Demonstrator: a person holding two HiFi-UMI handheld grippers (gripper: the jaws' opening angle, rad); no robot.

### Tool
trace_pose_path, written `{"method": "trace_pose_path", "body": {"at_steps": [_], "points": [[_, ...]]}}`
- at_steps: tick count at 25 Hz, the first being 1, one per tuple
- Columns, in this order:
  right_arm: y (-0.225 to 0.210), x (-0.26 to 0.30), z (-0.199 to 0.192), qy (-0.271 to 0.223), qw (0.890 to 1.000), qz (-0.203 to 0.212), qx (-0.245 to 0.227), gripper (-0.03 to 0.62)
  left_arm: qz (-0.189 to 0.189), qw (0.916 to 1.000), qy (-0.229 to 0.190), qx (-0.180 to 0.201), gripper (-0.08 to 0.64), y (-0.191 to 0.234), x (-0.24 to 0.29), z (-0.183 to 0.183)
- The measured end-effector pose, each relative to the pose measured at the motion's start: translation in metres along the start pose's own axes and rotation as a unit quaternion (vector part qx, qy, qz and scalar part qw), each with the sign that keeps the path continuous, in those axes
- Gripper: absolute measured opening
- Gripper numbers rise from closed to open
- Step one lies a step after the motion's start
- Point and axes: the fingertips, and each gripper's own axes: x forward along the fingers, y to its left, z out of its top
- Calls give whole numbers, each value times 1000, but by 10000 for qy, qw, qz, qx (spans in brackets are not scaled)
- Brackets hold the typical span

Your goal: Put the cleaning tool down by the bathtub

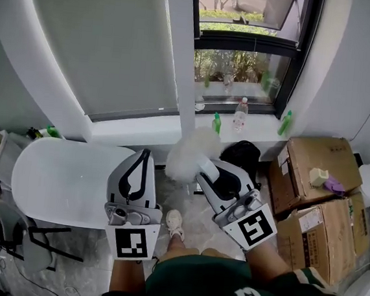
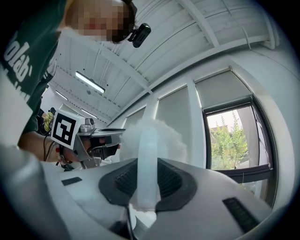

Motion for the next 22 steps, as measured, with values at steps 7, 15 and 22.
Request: {"method": "trace_pose_path", "body": {"at_steps": [7, 15, 22], "points": [[-27, 52, -23, 125, 9997, -116, 183, 92, -215, 9997, 111, -92, 6, 28, 54, -39], [-62, 118, -44, 222, 9989, -335, 258, 92, -445, 9987, 119, -195, 6, 69, 117, -79], [-83, 159, -54, 325, 9975, -561, 295, 92, -568, 9978, 148, -299, 6, 96, 146, -104]]}}
